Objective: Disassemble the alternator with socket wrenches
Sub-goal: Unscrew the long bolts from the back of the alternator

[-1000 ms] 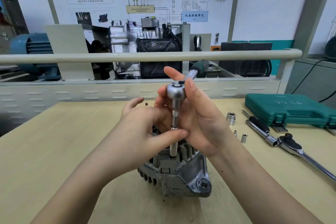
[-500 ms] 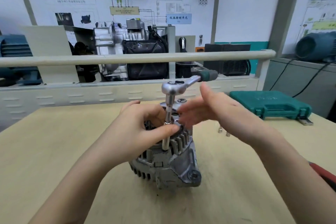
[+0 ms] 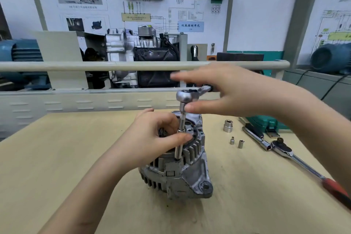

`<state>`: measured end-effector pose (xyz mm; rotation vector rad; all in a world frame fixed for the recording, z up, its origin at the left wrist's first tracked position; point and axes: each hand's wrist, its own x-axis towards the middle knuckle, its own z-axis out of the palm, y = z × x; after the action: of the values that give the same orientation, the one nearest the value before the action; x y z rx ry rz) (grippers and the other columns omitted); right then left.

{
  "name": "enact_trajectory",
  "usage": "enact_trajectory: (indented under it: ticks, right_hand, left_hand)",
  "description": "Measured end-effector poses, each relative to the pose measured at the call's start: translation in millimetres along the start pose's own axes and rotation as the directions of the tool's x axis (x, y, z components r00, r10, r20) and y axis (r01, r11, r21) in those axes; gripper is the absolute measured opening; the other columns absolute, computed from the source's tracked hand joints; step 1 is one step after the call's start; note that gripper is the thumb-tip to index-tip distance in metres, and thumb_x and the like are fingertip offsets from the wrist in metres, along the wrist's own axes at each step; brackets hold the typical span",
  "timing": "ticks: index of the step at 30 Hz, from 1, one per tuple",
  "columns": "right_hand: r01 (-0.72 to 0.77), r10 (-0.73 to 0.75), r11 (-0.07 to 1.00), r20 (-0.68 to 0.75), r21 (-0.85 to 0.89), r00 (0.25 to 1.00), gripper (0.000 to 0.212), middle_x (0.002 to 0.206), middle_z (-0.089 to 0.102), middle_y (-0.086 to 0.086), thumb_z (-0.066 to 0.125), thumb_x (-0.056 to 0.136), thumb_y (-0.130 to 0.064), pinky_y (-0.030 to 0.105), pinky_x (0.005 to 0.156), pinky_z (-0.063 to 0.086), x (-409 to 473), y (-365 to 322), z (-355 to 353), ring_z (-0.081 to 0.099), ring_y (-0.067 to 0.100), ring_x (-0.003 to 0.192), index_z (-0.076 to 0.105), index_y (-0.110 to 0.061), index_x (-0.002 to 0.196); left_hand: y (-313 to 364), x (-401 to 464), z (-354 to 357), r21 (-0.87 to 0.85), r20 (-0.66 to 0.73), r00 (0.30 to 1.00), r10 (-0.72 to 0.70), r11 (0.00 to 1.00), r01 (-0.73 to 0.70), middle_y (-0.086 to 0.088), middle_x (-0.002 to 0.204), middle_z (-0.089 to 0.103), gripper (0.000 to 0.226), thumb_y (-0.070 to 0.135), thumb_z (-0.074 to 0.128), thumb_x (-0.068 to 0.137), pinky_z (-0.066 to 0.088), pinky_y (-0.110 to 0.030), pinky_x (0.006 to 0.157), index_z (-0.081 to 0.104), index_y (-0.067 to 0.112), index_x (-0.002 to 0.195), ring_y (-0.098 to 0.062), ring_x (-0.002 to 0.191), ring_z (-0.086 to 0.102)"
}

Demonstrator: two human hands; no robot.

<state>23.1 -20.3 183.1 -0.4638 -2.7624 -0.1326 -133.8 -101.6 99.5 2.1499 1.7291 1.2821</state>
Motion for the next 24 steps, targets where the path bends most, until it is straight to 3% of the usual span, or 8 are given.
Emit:
enact_trajectory:
  ticks: [1,3,8,11,14,17,20,24]
  right_hand:
    - [0.015,-0.013,0.999,0.058,-0.048,0.998,0.059,0.100,0.048,-0.038,0.049,0.078,-0.054,-0.005,0.072,0.025,5.0,0.4,-2.0,0.034,-0.019,0.082,0.043,-0.037,0.134]
    - [-0.005,0.012,0.999,0.180,-0.042,0.984,0.044,0.071,0.053,-0.028,0.048,0.079,-0.053,0.003,0.062,0.033,12.2,-1.6,-10.9,0.043,-0.012,0.067,0.056,-0.036,0.119]
    - [-0.013,-0.023,0.995,0.363,0.097,0.932,0.033,0.069,0.056,-0.026,0.050,0.088,-0.034,0.004,0.057,0.038,17.9,1.3,-28.3,0.050,-0.006,0.058,0.060,-0.025,0.118]
    - [-0.031,-0.021,0.989,0.338,0.147,0.941,0.032,0.072,0.060,-0.021,0.052,0.089,-0.029,0.006,0.063,0.041,16.9,4.4,-24.1,0.054,-0.005,0.063,0.058,-0.029,0.120]
    - [-0.058,-0.004,0.977,0.293,0.203,0.956,0.036,0.085,0.066,-0.017,0.052,0.089,-0.029,0.011,0.065,0.046,17.8,3.5,-19.5,0.060,-0.002,0.070,0.055,-0.033,0.124]
    - [-0.022,-0.021,0.990,0.299,0.137,0.954,0.040,0.088,0.070,-0.010,0.058,0.077,-0.045,0.015,0.061,0.048,21.8,-3.1,-25.9,0.059,-0.002,0.066,0.060,-0.035,0.116]
    - [-0.032,0.026,0.999,0.286,0.016,0.958,0.050,0.077,0.066,-0.023,0.056,0.054,-0.068,0.021,0.057,0.046,23.5,-11.4,-33.6,0.059,-0.003,0.062,0.065,-0.041,0.095]
    - [-0.015,0.035,0.997,0.276,-0.075,0.960,0.046,0.064,0.065,-0.023,0.046,0.062,-0.066,0.015,0.053,0.040,25.2,-15.6,-31.7,0.054,-0.006,0.056,0.066,-0.030,0.084]
  left_hand:
    - [-0.9,0.5,0.4,0.002,-0.001,1.000,0.002,1.000,-0.002,0.020,0.058,0.053,0.032,0.054,0.057,0.061,0.027,-0.007,0.068,0.047,0.024,0.054,-0.001,0.069,0.048]
    - [-2.8,1.5,0.1,-0.016,0.002,1.000,0.012,1.000,-0.012,0.017,0.060,0.054,0.036,0.055,0.057,0.061,0.031,-0.008,0.064,0.050,0.020,0.056,-0.003,0.066,0.049]
    - [-6.8,1.0,0.8,-0.145,0.063,0.997,0.038,0.989,-0.029,0.008,0.060,0.058,0.027,0.045,0.060,0.068,0.038,-0.012,0.056,0.059,0.017,0.064,0.001,0.058,0.051]
    - [-11.1,-0.3,-2.2,-0.282,0.229,0.973,0.011,0.958,0.055,0.006,0.078,0.070,0.027,0.039,0.057,0.073,0.049,-0.015,0.071,0.067,0.017,0.086,-0.003,0.077,0.064]
    - [-16.2,0.2,-4.2,-0.353,0.286,0.958,0.004,0.930,0.101,0.004,0.083,0.073,0.023,0.032,0.057,0.075,0.050,-0.016,0.077,0.067,0.018,0.090,-0.006,0.083,0.067]
    - [-17.4,0.9,-4.5,-0.380,0.266,0.964,0.010,0.920,0.096,0.000,0.082,0.073,0.016,0.029,0.060,0.074,0.050,-0.016,0.075,0.068,0.019,0.084,-0.007,0.080,0.067]
    - [-16.4,0.8,-4.6,-0.362,0.240,0.970,0.024,0.930,0.066,0.002,0.078,0.073,0.012,0.028,0.063,0.072,0.048,-0.013,0.070,0.069,0.021,0.080,-0.006,0.076,0.067]
    - [-16.0,2.4,-3.0,-0.330,0.210,0.977,0.032,0.943,0.040,0.004,0.075,0.073,0.015,0.029,0.064,0.071,0.047,-0.011,0.068,0.070,0.017,0.077,-0.003,0.072,0.066]
